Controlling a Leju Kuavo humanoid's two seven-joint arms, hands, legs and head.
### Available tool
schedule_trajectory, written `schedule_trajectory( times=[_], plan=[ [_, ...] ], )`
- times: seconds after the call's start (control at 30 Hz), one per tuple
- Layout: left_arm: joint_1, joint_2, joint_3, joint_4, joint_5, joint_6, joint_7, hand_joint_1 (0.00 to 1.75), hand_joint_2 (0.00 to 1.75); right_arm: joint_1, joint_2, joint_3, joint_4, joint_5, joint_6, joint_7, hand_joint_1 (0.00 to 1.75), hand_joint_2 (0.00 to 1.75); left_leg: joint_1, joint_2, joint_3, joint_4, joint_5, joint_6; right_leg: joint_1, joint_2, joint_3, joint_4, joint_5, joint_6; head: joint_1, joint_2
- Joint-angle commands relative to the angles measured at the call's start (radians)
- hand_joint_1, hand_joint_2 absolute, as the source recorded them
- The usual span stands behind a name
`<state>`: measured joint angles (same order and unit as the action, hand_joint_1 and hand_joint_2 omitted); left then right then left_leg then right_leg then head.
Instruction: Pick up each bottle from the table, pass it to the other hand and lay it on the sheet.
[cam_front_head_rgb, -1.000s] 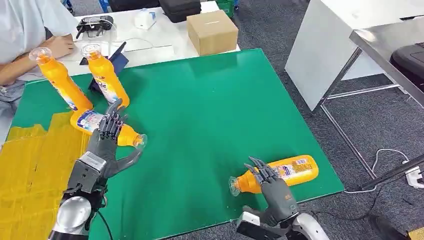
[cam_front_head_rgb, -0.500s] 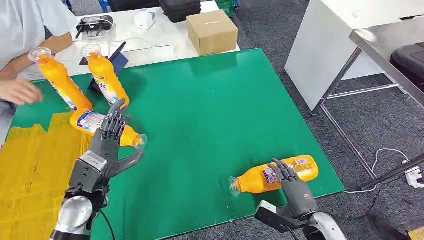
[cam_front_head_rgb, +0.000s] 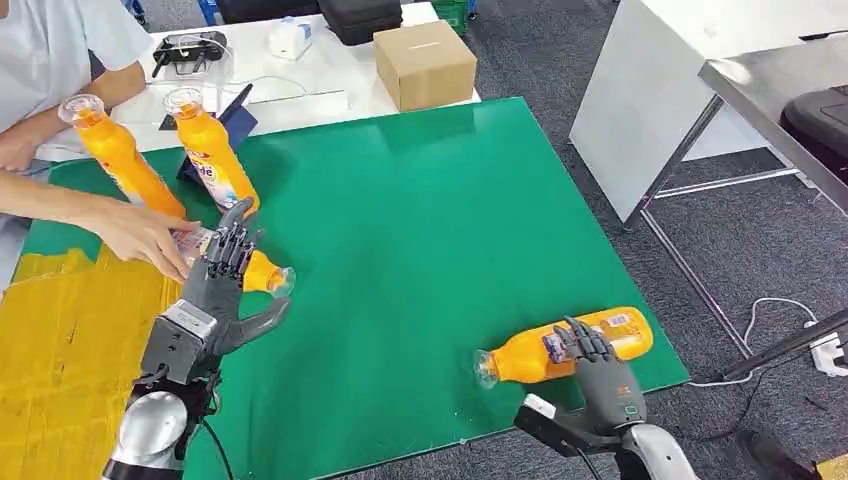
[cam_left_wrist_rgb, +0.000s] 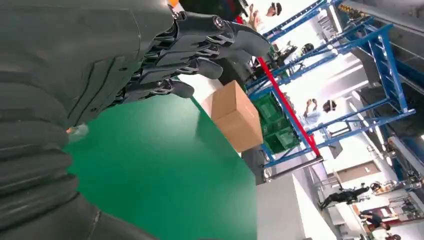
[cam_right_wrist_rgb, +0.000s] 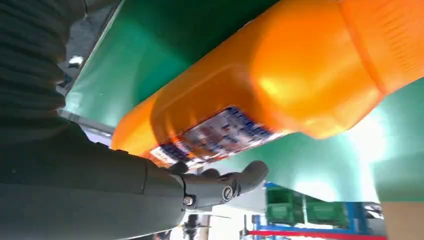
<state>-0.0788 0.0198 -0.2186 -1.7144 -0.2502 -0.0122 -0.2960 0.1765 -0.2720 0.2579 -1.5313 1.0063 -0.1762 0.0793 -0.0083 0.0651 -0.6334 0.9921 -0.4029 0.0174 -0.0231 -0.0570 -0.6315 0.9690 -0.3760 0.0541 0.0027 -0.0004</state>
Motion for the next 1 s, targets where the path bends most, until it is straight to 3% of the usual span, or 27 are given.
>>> schedule_trajectory(
  times=[0.03, 0.53, 1.0],
  plan=[
    [-0.023, -0.019, -0.014, 0.026, -0.002, -0.005, 0.016, 0.0, 1.75, -0.065, 0.07, -0.092, 0.159, 0.11, -0.003, 0.082, 0.0, 1.75, 0.003, -0.005, 0.007, 0.0, -0.003, -0.002, 0.001, 0.004, 0.007, -0.001, -0.002, -0.003, 0.0, 0.0],
    [-0.014, -0.035, 0.028, 0.051, -0.008, -0.003, 0.03, 0.0, 1.75, -0.121, 0.097, -0.083, 0.212, 0.292, -0.009, 0.151, 0.0, 1.75, 0.003, -0.005, 0.007, 0.0, -0.002, -0.002, 0.001, 0.004, 0.008, -0.001, -0.002, -0.003, 0.0, 0.0],
    [-0.013, -0.044, 0.053, 0.048, -0.008, 0.004, 0.035, 0.0, 1.75, -0.15, 0.111, -0.076, 0.246, 0.347, -0.021, 0.121, 0.0, 1.75, 0.002, -0.004, 0.007, 0.0, -0.002, -0.001, 0.001, 0.003, 0.008, -0.001, -0.001, -0.002, 0.0, 0.0]
  ],
)
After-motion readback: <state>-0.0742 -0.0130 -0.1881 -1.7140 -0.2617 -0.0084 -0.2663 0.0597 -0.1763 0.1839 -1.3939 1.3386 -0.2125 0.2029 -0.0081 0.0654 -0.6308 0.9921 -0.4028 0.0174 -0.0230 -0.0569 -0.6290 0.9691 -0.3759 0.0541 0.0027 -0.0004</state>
